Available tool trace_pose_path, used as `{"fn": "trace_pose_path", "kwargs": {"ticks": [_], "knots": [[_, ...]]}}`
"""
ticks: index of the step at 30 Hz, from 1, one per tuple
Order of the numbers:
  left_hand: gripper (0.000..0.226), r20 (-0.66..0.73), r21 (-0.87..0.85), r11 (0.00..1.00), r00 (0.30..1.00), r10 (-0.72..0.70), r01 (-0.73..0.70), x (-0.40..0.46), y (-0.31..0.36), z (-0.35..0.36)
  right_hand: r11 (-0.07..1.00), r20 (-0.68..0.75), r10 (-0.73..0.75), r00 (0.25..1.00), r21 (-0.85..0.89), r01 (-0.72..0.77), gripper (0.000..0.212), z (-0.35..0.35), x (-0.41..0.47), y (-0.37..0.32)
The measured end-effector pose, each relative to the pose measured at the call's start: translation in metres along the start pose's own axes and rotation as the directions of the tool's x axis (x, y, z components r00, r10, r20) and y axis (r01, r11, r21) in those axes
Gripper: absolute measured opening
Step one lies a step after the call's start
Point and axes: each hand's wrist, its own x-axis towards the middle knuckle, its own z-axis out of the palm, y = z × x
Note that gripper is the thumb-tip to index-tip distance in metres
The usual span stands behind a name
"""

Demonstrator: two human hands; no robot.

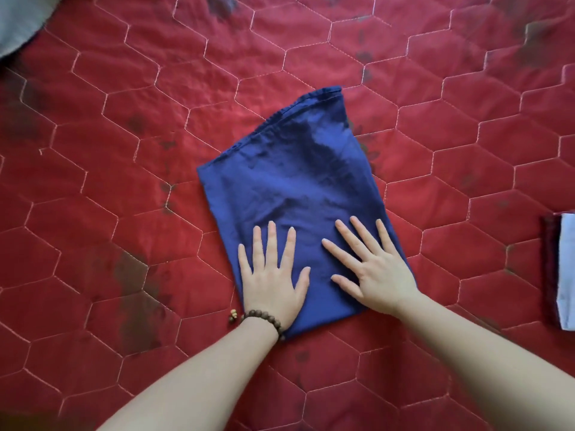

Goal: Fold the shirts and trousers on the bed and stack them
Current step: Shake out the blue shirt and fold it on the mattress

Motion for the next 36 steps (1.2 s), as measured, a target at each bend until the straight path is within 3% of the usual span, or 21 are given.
{"fn": "trace_pose_path", "kwargs": {"ticks": [4, 6, 8, 10, 13, 15, 17, 21, 24, 27, 29, 32, 36], "knots": [[0.075, 0.059, -0.062, 0.986, 0.987, -0.151, 0.154, -0.009, 0.049, -0.013, 0.989, 0.084, -0.143, 0.986, -0.027, 0.146, 0.064, -0.015, -0.002, 0.04], [0.075, 0.011, -0.065, 0.996, 0.998, -0.068, 0.069, 0.01, 0.06, -0.03, 0.99, 0.044, -0.143, 0.989, 0.018, 0.142, 0.062, -0.025, 0.001, 0.04], [0.071, -0.045, 0.006, 0.99, 0.989, 0.142, -0.142, 0.048, 0.064, -0.048, 0.995, -0.098, -0.003, 0.995, 0.104, 0.013, 0.057, -0.036, 0.007, 0.034], [0.071, -0.029, 0.121, 0.936, 0.941, 0.336, -0.33, 0.101, 0.065, -0.066, 0.943, -0.198, 0.284, 0.938, 0.233, -0.237, 0.059, -0.047, 0.016, 0.03], [0.07, 0.104, 0.302, 0.766, 0.819, 0.565, -0.567, 0.172, 0.072, -0.086, 0.737, -0.017, 0.628, 0.778, 0.331, -0.589, 0.079, -0.058, 0.027, 0.031], [0.064, 0.28, 0.352, 0.642, 0.731, 0.622, -0.681, 0.202, 0.075, -0.092, 0.672, 0.122, 0.696, 0.707, 0.235, -0.702, 0.088, -0.058, 0.033, 0.028], [0.061, 0.364, 0.34, 0.6, 0.69, 0.626, -0.724, 0.218, 0.072, -0.095, 0.63, 0.182, 0.727, 0.663, 0.211, -0.748, 0.085, -0.057, 0.037, 0.025], [0.047, 0.277, 0.396, 0.521, 0.639, 0.717, -0.756, 0.221, 0.054, -0.096, 0.512, 0.269, 0.774, 0.574, 0.267, -0.816, 0.053, -0.056, 0.04, 0.026], [0.029, 0.261, 0.424, 0.459, 0.591, 0.764, -0.781, 0.22, 0.045, -0.101, 0.488, 0.295, 0.752, 0.589, 0.351, -0.799, 0.042, -0.058, 0.038, 0.025], [0.02, 0.287, 0.386, 0.439, 0.558, 0.779, -0.812, 0.214, 0.041, -0.109, 0.576, 0.172, 0.744, 0.645, 0.322, -0.751, 0.036, -0.068, 0.035, 0.03], [0.018, 0.27, 0.325, 0.513, 0.598, 0.754, -0.794, 0.21, 0.039, -0.122, 0.646, 0.052, 0.73, 0.682, 0.274, -0.712, 0.03, -0.083, 0.032, 0.039], [0.02, 0.147, 0.289, 0.586, 0.64, 0.754, -0.757, 0.209, 0.044, -0.158, 0.734, -0.135, 0.677, 0.724, 0.2, -0.649, 0.019, -0.119, 0.03, 0.055], [0.019, -0.011, 0.345, 0.595, 0.631, 0.776, -0.726, 0.208, 0.066, -0.225, 0.809, -0.421, 0.554, 0.718, 0.071, -0.583, 0.024, -0.184, 0.022, 0.075]]}}
